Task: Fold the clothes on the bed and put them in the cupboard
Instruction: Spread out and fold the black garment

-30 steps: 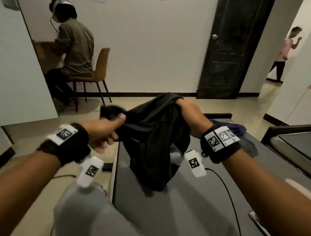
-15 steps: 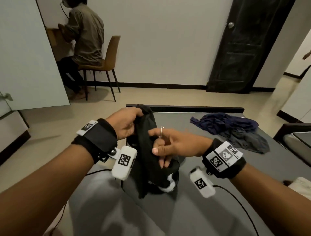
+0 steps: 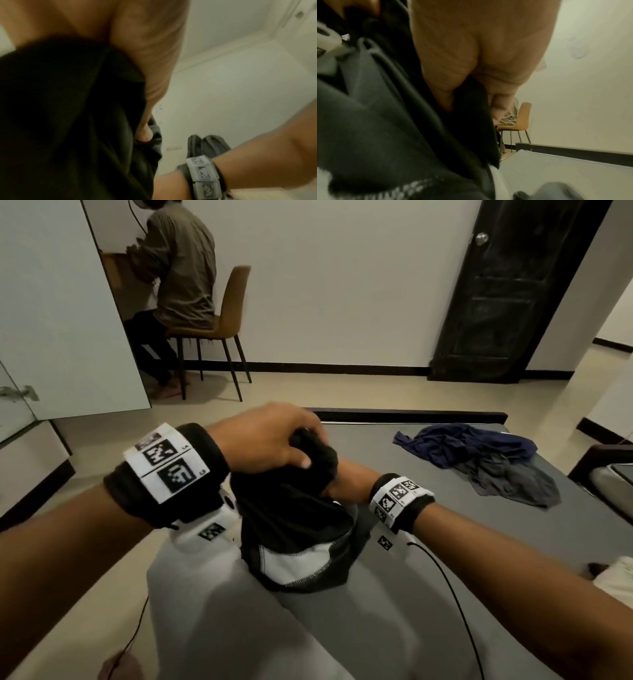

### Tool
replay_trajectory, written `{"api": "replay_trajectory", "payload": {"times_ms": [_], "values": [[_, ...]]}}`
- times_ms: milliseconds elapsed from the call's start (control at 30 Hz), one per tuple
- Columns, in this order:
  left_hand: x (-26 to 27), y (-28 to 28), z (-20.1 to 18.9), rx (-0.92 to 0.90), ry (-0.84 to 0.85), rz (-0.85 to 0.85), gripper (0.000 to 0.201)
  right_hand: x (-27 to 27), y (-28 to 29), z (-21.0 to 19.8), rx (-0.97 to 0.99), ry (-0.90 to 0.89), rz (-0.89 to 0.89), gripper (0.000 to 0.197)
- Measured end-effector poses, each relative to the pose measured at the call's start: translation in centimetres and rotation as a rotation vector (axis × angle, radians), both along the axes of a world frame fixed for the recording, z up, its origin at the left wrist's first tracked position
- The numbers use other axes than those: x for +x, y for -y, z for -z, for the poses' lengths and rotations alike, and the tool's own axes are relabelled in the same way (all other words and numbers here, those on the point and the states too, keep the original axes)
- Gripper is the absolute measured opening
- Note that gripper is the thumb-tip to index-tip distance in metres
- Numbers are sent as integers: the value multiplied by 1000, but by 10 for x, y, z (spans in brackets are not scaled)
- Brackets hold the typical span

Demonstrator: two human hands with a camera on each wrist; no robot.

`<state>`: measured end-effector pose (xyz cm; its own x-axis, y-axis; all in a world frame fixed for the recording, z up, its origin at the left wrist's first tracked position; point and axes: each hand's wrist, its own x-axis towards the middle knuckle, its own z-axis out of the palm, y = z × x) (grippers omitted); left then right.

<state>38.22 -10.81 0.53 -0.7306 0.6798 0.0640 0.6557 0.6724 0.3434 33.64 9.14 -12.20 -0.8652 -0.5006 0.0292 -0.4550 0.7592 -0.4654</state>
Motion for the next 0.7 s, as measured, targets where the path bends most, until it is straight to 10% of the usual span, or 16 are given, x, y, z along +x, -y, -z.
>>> {"api": "replay_trajectory", "payload": {"times_ms": [133, 333, 700], "values": [[-16, 39, -20, -17, -277, -290, 37, -11, -37, -21, -105, -188, 341, 26], [-46, 56, -19, -409, -216, -471, 47, -9, -86, -63, -239, -419, 538, 29], [-90, 22, 0, -196, -270, -598, 14, 31, -122, -72, -752, 165, 455, 22]]}}
